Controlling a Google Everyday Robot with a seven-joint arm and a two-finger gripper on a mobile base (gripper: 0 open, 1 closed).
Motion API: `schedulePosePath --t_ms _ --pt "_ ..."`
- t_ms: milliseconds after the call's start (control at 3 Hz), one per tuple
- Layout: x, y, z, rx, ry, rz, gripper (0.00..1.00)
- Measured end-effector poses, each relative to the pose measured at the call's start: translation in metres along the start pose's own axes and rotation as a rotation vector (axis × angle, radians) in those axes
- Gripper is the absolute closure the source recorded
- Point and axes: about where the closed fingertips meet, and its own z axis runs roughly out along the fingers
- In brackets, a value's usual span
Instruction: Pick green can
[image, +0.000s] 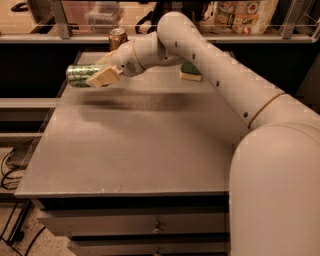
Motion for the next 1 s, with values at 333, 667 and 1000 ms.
schedulePosePath --t_ms 333,667,1000 --pt "-0.030 -0.010 -0.060 0.067 -0.023 -0.065 1.00" --pt "-0.084 -0.019 -0.133 0.131 -0.076 -0.180 1.00" --pt "-0.084 -0.019 -0.133 0.131 -0.076 -0.179 1.00"
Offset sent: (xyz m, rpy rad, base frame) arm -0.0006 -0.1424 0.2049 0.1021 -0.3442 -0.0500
